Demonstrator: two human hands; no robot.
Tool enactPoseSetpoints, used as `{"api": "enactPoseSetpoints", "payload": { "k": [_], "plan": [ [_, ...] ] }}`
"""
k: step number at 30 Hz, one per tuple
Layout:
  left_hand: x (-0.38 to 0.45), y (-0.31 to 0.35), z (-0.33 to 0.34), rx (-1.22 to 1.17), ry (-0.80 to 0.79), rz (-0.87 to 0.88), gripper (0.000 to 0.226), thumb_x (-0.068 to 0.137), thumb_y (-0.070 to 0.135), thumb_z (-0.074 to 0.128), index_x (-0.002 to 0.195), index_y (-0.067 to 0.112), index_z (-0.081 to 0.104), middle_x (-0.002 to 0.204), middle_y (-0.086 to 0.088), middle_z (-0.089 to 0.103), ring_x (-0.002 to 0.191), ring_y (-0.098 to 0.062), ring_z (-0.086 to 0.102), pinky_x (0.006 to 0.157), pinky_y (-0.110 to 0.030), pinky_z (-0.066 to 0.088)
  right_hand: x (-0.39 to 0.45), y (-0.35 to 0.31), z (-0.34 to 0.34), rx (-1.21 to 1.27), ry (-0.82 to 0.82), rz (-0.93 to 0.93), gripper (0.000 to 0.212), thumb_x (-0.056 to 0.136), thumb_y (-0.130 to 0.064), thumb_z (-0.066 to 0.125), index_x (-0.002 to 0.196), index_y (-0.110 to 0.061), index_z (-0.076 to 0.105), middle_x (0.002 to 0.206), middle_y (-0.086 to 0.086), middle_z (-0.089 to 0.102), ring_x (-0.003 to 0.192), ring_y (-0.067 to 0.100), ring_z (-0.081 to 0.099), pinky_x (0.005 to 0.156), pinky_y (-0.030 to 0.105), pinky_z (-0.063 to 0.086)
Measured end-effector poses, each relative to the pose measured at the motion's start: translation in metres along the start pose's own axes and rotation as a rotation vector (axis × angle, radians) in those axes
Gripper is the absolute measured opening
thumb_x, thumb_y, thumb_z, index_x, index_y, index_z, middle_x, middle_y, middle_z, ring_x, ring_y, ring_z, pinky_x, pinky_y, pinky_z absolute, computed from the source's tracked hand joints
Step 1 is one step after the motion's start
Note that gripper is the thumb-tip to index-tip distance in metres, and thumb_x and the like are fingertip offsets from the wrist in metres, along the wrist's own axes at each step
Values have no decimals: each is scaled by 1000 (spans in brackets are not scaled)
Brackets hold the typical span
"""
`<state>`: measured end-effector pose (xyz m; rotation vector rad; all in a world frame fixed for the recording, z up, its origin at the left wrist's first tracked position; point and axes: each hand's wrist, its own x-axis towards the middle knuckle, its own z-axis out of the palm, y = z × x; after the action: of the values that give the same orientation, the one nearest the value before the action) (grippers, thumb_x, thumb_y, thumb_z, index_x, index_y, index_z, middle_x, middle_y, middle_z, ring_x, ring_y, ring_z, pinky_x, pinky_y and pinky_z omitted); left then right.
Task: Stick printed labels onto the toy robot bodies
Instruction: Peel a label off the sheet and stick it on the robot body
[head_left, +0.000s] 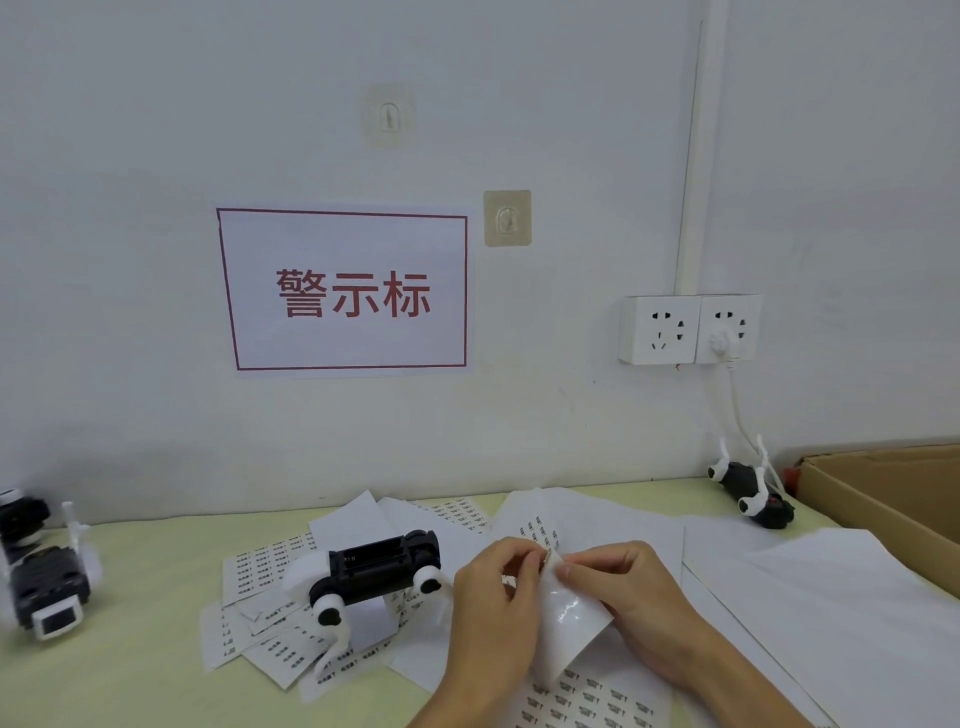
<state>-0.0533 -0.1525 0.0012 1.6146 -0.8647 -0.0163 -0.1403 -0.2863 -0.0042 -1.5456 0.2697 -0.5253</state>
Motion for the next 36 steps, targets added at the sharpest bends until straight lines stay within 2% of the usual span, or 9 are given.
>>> {"api": "enactPoseSetpoints", "payload": {
  "k": [4,9,14,22,24,26,28,32,36],
  "plan": [
    [-2,1,0,-16,4,15,23,94,10,65,83,29,70,84,20,71,83,-2,65,64,-11,46,-1,-2,0,16,-5,-4,28,76,-27,82,95,-7,81,99,20,76,98,36,72,84,36,57],
    [-3,1,0,-1,21,57,25,91,12,71,77,32,67,80,19,70,78,-4,65,61,-11,45,-1,-1,0,20,-24,-12,27,80,-24,80,98,-4,80,101,22,75,100,37,72,89,40,56],
    [1,-2,-3,-23,19,-41,21,93,9,68,78,23,72,78,17,72,78,-2,65,63,-12,47,-1,-1,1,0,-1,7,28,69,-22,86,91,-5,81,94,21,76,87,29,74,73,31,56],
    [1,-6,-2,-23,-5,-97,20,93,10,68,77,22,71,76,13,72,75,-3,66,65,-14,49,0,-1,2,-10,40,16,23,67,-14,88,83,0,79,90,25,74,81,27,70,75,33,53],
    [3,-9,-3,-82,33,-151,18,94,8,64,79,16,69,74,3,72,69,-11,68,66,-27,56,0,-1,3,-9,118,17,4,75,-10,79,77,-6,77,88,23,73,79,27,68,75,36,51],
    [4,-9,-5,-188,60,-211,15,97,7,60,84,10,66,71,-6,71,64,-17,68,60,-34,58,3,1,1,35,283,45,19,85,0,68,74,-14,73,84,18,74,76,29,69,73,39,52],
    [4,-8,-5,-223,63,-223,15,99,8,57,86,9,65,70,-6,70,62,-15,67,56,-31,56,5,2,1,44,423,66,20,89,0,62,88,-20,67,82,13,76,76,32,71,71,41,53],
    [2,-7,-4,-215,61,-207,15,100,11,56,88,13,64,70,-4,70,62,-10,64,57,-27,53,4,7,7,-250,534,-18,27,91,-9,61,97,-33,53,76,1,73,70,19,67,63,29,48],
    [2,-6,-5,-191,67,-193,15,101,13,55,89,16,64,71,-2,70,62,-8,64,57,-25,52,2,7,17,-590,569,-175,24,90,-7,63,97,-29,57,102,-11,56,102,10,56,82,17,39]
  ]
}}
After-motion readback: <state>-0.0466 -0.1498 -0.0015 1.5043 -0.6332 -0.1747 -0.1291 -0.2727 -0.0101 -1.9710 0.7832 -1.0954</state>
